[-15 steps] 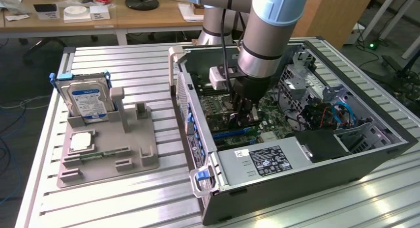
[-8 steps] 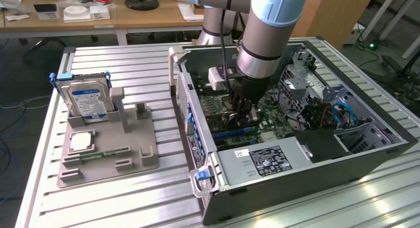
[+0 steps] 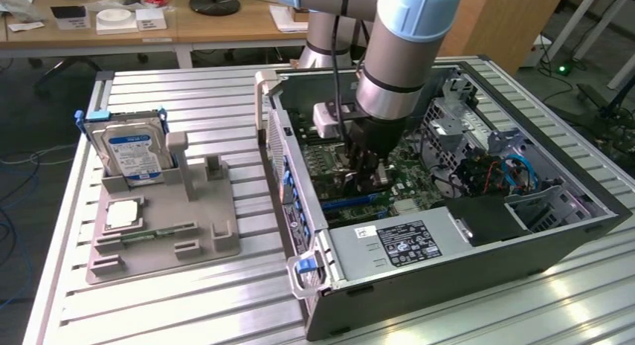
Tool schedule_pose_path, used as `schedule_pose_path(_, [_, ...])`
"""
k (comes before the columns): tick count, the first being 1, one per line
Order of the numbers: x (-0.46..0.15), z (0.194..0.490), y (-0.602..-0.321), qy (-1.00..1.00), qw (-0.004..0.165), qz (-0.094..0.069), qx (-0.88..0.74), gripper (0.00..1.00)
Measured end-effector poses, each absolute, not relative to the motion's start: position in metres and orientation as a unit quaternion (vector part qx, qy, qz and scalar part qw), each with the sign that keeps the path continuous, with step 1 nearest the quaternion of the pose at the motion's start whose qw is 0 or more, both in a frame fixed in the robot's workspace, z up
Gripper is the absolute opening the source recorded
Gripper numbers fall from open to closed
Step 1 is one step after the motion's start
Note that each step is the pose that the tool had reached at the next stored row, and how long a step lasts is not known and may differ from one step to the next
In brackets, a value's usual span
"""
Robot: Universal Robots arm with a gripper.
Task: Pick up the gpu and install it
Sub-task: 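Insert the gpu into the slot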
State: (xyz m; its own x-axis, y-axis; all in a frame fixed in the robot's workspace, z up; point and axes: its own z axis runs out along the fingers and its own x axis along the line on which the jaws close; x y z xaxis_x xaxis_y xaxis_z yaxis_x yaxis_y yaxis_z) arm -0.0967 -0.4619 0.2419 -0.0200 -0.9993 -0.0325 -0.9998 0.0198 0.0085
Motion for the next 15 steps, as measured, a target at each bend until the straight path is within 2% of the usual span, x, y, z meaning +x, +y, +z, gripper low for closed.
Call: schedule_pose_path(15, [-0.0970,0.2388,-0.4619,0.714,0.009,0.015,-0.700,0.28])
